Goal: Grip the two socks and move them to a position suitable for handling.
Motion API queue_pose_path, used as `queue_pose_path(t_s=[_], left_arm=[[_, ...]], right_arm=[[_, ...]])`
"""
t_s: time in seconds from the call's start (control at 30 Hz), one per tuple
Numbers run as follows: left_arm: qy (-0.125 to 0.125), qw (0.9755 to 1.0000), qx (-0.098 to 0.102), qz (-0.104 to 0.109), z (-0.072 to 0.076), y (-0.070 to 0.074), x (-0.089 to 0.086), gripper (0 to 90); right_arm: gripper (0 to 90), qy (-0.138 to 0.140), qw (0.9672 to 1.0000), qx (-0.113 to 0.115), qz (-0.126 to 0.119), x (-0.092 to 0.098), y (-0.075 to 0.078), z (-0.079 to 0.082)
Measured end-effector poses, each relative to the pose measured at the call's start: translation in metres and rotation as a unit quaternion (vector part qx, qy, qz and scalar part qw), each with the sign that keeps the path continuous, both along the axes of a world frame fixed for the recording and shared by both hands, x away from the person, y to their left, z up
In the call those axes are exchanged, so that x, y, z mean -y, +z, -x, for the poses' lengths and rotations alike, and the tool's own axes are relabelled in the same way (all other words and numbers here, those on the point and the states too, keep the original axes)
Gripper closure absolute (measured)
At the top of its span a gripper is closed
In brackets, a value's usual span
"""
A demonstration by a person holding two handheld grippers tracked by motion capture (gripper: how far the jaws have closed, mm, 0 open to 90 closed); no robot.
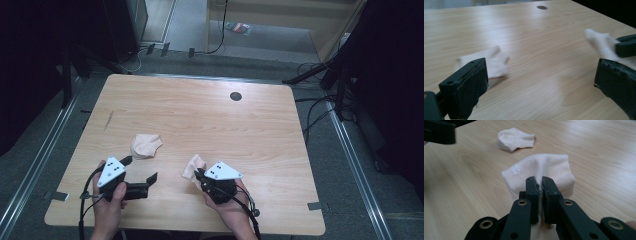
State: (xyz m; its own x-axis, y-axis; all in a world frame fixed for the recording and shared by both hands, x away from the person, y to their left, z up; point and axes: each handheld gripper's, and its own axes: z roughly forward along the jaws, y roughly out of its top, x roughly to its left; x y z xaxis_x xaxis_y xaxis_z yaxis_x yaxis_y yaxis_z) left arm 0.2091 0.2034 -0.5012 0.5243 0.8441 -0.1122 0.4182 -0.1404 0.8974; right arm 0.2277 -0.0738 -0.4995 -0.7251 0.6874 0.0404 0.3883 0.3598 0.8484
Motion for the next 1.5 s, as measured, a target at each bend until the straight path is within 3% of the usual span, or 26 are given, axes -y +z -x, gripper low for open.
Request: queue_pose_path(t_s=[0.13,0.3,0.43,0.47,0.53,0.6,0.67,0.73,0.8,0.87,0.9,0.97,1.1,1.2,1.27,1.37,1.5], left_arm=[[-0.032,0.9995,0.000,0.006,-0.006,-0.001,0.016,0.0],[-0.054,0.9985,0.005,0.008,-0.004,-0.012,0.019,0.0],[-0.064,0.9979,-0.005,0.005,-0.001,-0.026,0.019,0.0],[-0.063,0.9980,-0.008,0.003,0.000,-0.029,0.019,0.0],[-0.064,0.9978,-0.014,0.005,0.001,-0.033,0.018,0.0],[-0.064,0.9977,-0.017,0.009,0.002,-0.035,0.018,0.0],[-0.065,0.9976,-0.021,0.011,0.002,-0.036,0.018,0.0],[-0.065,0.9976,-0.022,0.013,0.002,-0.037,0.019,0.0],[-0.066,0.9974,-0.025,0.011,0.002,-0.038,0.021,0.0],[-0.063,0.9975,-0.030,0.008,0.002,-0.040,0.023,3.9],[-0.058,0.9978,-0.032,0.007,0.002,-0.040,0.023,8.0],[-0.051,0.9980,-0.035,0.010,0.001,-0.041,0.024,14.6],[-0.057,0.9977,-0.035,0.013,0.002,-0.041,0.023,14.3],[-0.056,0.9976,-0.037,0.012,0.001,-0.041,0.022,14.3],[-0.055,0.9976,-0.041,0.012,0.001,-0.042,0.021,14.3],[-0.054,0.9976,-0.043,0.009,0.000,-0.043,0.021,14.4],[-0.059,0.9972,-0.046,0.008,0.001,-0.044,0.023,14.4]], right_arm=[[86.0,0.022,0.9997,-0.002,0.007,-0.005,-0.002,0.004],[86.1,0.055,0.9980,-0.003,0.031,-0.012,-0.012,0.006],[84.3,0.103,0.9928,-0.008,0.060,-0.019,-0.028,0.003],[80.2,0.107,0.9918,0.002,0.069,-0.020,-0.032,0.002],[59.0,0.112,0.9912,0.007,0.070,-0.018,-0.034,0.000],[53.6,0.093,0.9945,0.007,0.047,-0.008,-0.026,-0.003],[59.1,0.060,0.9980,0.000,0.016,0.008,-0.017,-0.008],[64.6,0.016,0.9998,-0.015,0.005,0.023,-0.012,-0.011],[65.9,-0.025,0.9982,-0.053,-0.010,0.034,-0.013,-0.010],[66.9,-0.046,0.9942,-0.090,-0.037,0.039,-0.020,-0.005],[67.2,-0.053,0.9931,-0.100,-0.031,0.038,-0.024,-0.002],[67.0,-0.055,0.9926,-0.106,-0.021,0.032,-0.030,0.002],[64.8,-0.058,0.9893,-0.130,-0.030,0.019,-0.034,0.003],[63.1,-0.060,0.9868,-0.150,-0.014,0.013,-0.040,0.004],[66.6,-0.059,0.9869,-0.150,-0.006,0.011,-0.042,0.005],[78.8,-0.058,0.9893,-0.133,0.010,0.011,-0.040,0.006],[86.1,-0.042,0.9916,-0.121,0.011,0.011,-0.037,0.009]])
